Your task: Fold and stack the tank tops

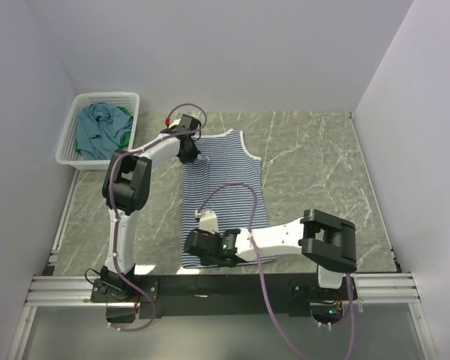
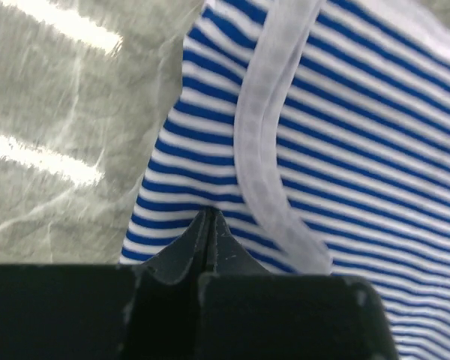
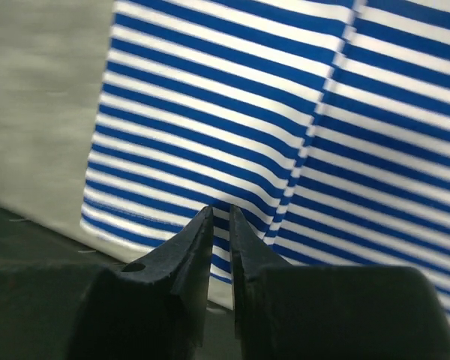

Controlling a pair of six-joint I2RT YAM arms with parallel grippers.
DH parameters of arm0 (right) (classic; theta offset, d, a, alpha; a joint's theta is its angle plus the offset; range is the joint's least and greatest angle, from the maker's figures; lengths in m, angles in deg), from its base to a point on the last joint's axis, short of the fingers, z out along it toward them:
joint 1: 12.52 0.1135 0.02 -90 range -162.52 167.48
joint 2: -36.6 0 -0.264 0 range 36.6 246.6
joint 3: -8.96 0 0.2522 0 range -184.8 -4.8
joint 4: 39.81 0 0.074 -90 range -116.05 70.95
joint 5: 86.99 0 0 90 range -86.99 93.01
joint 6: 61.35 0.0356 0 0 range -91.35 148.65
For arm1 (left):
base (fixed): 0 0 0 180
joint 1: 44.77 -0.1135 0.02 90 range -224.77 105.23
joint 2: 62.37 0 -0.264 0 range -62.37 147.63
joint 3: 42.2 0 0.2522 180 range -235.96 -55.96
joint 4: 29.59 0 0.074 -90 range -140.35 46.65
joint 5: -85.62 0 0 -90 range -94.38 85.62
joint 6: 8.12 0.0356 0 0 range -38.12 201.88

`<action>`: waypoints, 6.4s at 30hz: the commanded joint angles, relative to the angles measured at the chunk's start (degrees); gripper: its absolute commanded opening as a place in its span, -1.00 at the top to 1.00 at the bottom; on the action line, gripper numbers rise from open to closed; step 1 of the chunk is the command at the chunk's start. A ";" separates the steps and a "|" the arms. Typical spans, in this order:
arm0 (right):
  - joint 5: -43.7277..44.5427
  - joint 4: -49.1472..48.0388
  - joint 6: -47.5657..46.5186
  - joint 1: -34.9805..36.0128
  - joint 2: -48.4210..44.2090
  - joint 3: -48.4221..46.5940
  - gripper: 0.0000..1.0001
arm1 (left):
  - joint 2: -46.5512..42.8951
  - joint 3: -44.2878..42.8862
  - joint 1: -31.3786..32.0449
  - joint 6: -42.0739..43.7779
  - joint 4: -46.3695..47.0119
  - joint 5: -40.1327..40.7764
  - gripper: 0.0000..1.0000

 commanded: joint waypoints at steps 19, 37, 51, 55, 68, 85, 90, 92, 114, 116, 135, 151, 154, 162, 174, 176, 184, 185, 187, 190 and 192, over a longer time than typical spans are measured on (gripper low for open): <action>0.91 -7.50 0.36 -3.63 -10.69 -2.18 0.07 | -3.75 -19.77 -2.09 9.56 -4.46 -6.88 0.14; -14.45 -1.07 -20.82 -55.49 -10.20 -5.48 -0.13 | -40.58 26.43 18.46 -1.87 13.02 -6.89 0.66; -19.90 -4.14 -21.09 -59.27 7.65 -15.17 -0.02 | -47.98 48.41 43.33 -12.06 21.11 -1.35 0.65; -18.41 -5.29 -20.21 -59.28 8.98 -15.26 0.01 | -45.79 48.42 48.34 -12.95 20.06 -0.30 0.66; -17.08 -7.04 -18.10 -59.54 13.90 -17.89 0.28 | -35.24 41.22 57.93 -13.39 15.66 3.13 0.35; -16.82 -9.77 -16.08 -61.47 10.65 -11.57 1.00 | -28.21 33.40 62.15 -12.60 8.64 8.93 0.18; -17.35 -10.39 -15.73 -61.74 9.68 -9.72 1.00 | -23.20 28.48 63.82 -13.04 4.33 11.57 0.29; -17.70 -10.65 -15.73 -61.82 9.51 -9.46 1.00 | -22.05 26.98 64.17 -13.82 2.92 12.71 0.39; -18.05 -10.30 -16.34 -62.79 8.54 -7.79 1.00 | -15.27 19.68 67.69 -17.78 -9.12 20.62 0.99; -18.22 -9.60 -16.87 -63.14 7.58 -7.52 1.00 | -16.77 20.38 68.30 -17.35 -8.25 20.89 0.99; -9.53 0.86 -19.42 -61.48 -5.70 -4.71 1.00 | -44.02 53.15 70.50 -27.88 24.10 14.20 0.99; -2.94 7.19 -17.31 -51.11 8.53 -22.01 1.00 | -55.71 62.31 73.84 -51.52 5.22 23.97 0.99; -1.44 8.59 -17.04 -49.26 10.99 -26.93 1.00 | -56.50 62.40 73.84 -54.15 1.79 23.79 0.99; -1.26 10.79 -16.87 -46.44 16.27 -34.41 1.00 | -60.10 64.59 73.93 -59.70 -6.21 23.09 0.99; -2.23 9.92 -16.95 -44.51 20.14 -39.42 1.00 | -63.18 65.74 73.93 -64.71 -13.78 22.74 0.99; -2.32 9.83 -16.96 -44.25 20.67 -40.13 1.00 | -63.36 66.35 73.93 -64.89 -13.78 22.47 0.99; -2.32 10.61 -17.13 -43.89 23.48 -42.93 1.00 | -63.09 66.88 73.93 -66.30 -15.10 22.47 0.99; -2.41 10.71 -17.13 -43.98 23.65 -43.03 1.00 | -63.27 66.79 73.93 -66.21 -15.36 22.56 0.99; -2.93 9.83 -17.22 -43.89 23.22 -42.50 0.89 | -63.70 66.44 73.93 -66.21 -15.98 23.08 0.86; -3.46 7.64 -17.66 -43.89 21.38 -40.84 0.52 | -64.76 65.48 73.93 -65.95 -17.03 24.40 0.58; -3.46 7.19 -18.18 -43.89 20.41 -40.13 0.25 | -66.08 64.69 73.93 -65.34 -18.26 25.28 0.37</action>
